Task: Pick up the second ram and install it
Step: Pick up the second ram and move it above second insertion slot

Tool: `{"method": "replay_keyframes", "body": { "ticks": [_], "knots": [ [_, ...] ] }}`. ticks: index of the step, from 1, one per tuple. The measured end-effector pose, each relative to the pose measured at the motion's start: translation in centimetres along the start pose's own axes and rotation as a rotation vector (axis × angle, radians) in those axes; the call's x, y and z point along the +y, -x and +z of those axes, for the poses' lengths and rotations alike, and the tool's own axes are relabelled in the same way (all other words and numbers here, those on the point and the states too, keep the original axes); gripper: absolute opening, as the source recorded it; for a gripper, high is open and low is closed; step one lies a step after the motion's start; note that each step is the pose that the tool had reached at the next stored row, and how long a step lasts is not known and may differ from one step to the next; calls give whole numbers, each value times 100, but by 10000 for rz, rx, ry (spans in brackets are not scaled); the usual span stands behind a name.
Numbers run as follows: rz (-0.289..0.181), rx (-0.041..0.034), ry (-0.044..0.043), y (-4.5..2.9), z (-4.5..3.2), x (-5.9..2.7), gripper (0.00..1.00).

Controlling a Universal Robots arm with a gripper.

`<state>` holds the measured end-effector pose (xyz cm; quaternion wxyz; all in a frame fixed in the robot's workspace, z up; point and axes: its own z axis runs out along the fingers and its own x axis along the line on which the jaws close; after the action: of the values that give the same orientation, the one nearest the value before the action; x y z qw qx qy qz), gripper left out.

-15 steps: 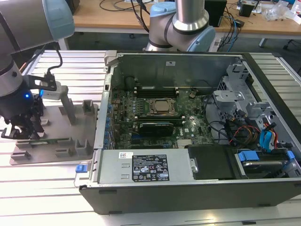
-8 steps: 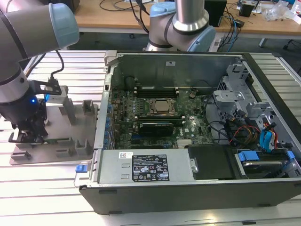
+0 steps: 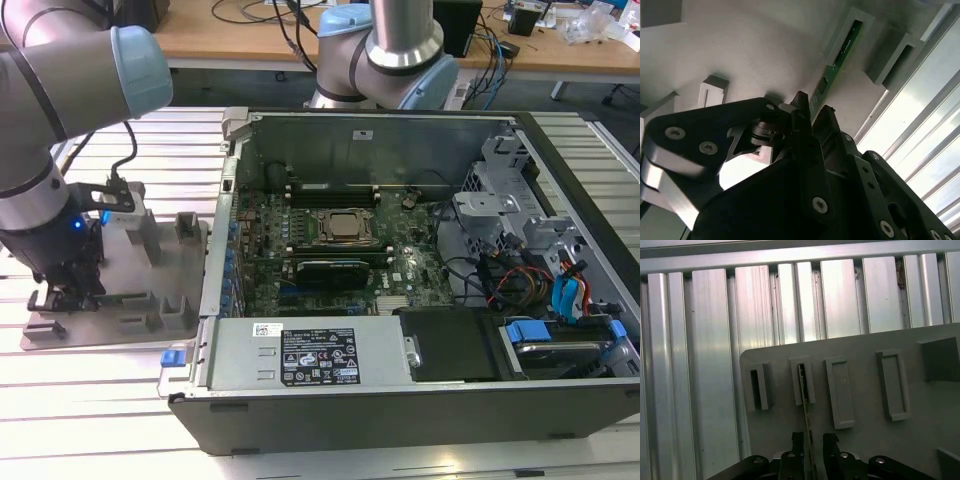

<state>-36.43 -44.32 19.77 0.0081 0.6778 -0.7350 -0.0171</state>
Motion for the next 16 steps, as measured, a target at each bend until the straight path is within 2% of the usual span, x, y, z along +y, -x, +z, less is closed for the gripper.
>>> {"method": "replay_keyframes", "body": {
  "ticks": [1,2,3,16],
  "knots": [
    [0,1,0,0,2,0,29],
    [1,1,0,0,5,0,16],
    [0,1,1,0,7,0,14],
    [0,1,1,-1,41,-1,14]
  ]
}}
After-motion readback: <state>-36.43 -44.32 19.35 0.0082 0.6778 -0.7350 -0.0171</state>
